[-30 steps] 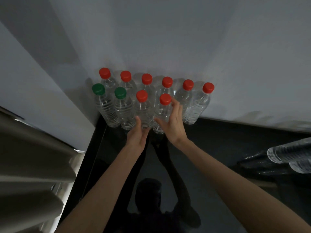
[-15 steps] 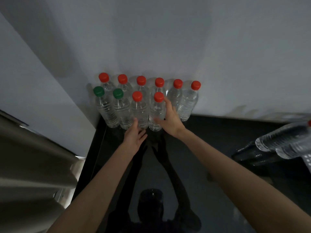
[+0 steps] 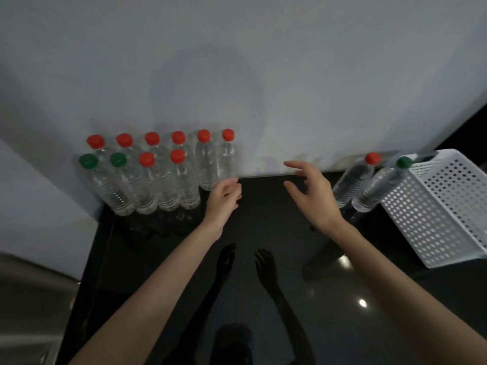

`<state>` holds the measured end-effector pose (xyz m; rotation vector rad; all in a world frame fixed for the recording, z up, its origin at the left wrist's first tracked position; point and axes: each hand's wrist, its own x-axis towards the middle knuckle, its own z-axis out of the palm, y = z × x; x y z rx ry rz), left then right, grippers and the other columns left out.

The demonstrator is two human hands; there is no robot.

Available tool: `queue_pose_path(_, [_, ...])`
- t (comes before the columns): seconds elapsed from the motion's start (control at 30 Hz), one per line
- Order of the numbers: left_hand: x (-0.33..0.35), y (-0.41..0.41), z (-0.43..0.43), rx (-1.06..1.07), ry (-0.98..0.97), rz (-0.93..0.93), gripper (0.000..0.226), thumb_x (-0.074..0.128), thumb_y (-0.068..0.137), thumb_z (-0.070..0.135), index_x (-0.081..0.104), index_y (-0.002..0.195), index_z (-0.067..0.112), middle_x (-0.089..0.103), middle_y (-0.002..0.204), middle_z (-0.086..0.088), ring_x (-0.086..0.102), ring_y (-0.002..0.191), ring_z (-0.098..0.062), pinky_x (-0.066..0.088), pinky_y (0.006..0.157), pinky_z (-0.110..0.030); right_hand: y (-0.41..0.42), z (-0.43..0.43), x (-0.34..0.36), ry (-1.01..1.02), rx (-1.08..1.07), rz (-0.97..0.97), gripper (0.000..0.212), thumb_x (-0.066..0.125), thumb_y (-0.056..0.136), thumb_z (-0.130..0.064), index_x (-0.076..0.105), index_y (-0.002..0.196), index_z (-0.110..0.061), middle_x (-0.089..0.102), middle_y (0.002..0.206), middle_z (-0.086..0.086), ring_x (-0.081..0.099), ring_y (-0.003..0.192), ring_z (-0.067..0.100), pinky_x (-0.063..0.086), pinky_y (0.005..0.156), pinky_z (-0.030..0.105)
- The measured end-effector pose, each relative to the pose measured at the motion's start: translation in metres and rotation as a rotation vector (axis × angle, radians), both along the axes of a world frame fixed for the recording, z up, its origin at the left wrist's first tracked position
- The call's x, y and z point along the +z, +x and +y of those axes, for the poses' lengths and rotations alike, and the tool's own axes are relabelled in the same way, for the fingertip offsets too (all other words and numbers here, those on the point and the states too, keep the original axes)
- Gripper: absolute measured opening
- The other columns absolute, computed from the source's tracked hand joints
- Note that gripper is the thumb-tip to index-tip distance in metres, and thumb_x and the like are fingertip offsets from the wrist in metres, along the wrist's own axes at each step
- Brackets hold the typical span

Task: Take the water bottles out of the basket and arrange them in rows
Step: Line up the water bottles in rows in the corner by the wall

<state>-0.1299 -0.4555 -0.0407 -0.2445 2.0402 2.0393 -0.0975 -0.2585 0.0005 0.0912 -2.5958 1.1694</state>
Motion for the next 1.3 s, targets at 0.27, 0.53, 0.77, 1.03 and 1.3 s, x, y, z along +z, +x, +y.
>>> queue_pose_path(0.27, [0.039,-0.007,0.148,-0.19,-0.15,0.245,0.039,0.055,0.097,0.022,0.048,0.136,0.019,0.056,0.128,0.0,0.056,0.116,-0.014,0.048,0.099,-0.033,0.009,0.14,0.007,0.003,-0.172,0.102,0.049,0.066,0.086,-0.007,0.049,0.131,-0.017,0.052,0.123,0.004,0.051,0.113,0.018,0.043,0.099,0.034])
queue_pose_path(0.53, [0.041,-0.034,0.276,-0.284,-0.287,0.333,0.058,0.061,0.094,0.024,0.037,0.146,0.02,0.046,0.144,-0.006,0.05,0.125,-0.021,0.041,0.098,-0.029,-0.013,0.249,-0.009,0.054,-0.287,-0.053,0.051,0.066,0.083,-0.004,0.051,0.131,-0.009,0.047,0.134,0.016,0.039,0.128,0.029,0.031,0.11,0.043])
queue_pose_path(0.77, [0.004,-0.063,0.326,-0.399,-0.513,0.386,0.069,0.068,0.088,0.014,0.033,0.148,0.016,0.047,0.144,-0.01,0.043,0.134,-0.026,0.035,0.112,-0.043,-0.047,0.285,-0.027,0.119,-0.179,-0.196,0.05,0.058,0.09,-0.005,0.044,0.137,-0.01,0.045,0.136,0.016,0.046,0.123,0.028,0.032,0.096,0.022])
queue_pose_path(1.03, [-0.017,-0.074,0.328,-0.382,-0.478,0.485,0.029,0.061,0.094,0.019,0.051,0.119,0.01,0.06,0.11,-0.003,0.056,0.101,-0.015,0.043,0.09,-0.028,-0.062,0.296,-0.034,0.193,-0.201,-0.243,0.029,0.059,0.09,-0.009,0.057,0.118,-0.012,0.065,0.107,0.016,0.059,0.099,0.034,0.042,0.077,0.033])
queue_pose_path(1.3, [-0.019,-0.062,0.286,-0.337,-0.489,0.509,0.03,0.061,0.094,0.024,0.051,0.12,0.012,0.059,0.109,0.002,0.057,0.102,-0.013,0.043,0.088,-0.024,-0.051,0.263,-0.029,0.226,-0.098,-0.21,0.021,0.063,0.088,-0.01,0.06,0.108,-0.016,0.066,0.107,0.009,0.06,0.093,0.026,0.041,0.074,0.03])
